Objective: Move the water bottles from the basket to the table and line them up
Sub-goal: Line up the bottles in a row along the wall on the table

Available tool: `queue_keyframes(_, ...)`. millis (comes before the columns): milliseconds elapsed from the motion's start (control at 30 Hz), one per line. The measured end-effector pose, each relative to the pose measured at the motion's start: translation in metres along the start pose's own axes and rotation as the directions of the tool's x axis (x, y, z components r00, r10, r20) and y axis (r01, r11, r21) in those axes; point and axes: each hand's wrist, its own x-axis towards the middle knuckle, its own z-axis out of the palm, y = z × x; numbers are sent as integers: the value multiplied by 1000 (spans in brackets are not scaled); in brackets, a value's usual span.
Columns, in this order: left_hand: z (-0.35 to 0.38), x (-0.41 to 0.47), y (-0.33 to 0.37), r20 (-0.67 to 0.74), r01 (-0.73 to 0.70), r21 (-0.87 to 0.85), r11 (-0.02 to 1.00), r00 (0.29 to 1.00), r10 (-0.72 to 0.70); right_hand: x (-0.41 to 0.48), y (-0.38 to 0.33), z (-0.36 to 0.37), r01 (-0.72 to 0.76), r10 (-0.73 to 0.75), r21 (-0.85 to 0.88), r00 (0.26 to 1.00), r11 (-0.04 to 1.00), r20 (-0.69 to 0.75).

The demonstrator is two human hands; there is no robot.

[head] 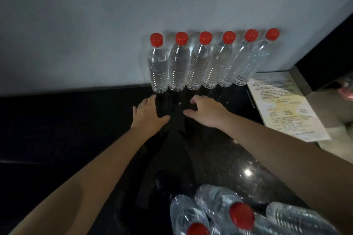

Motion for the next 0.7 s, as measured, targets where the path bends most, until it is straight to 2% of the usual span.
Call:
queue_keyframes(133, -26, -73, 16, 47, -111, -45, 993, 992, 113, -65, -1, -24, 78, -78, 4, 996, 997, 38)
queue_keyframes(300, -51, -155, 34, 37, -159, -118, 980, 986, 164, -137, 0, -41, 123, -129, 133, 991, 983, 37)
queue_keyframes(567, -45, -252, 48, -39, -91, -323, 942, 996, 83, -227, 18, -32, 204, -208, 265, 978, 942, -14)
queue_keyframes(700, -25, -284, 58, -74, -48, -418, 907, 997, 18, -254, 22, -16, 251, -259, 250, 966, 935, -3)
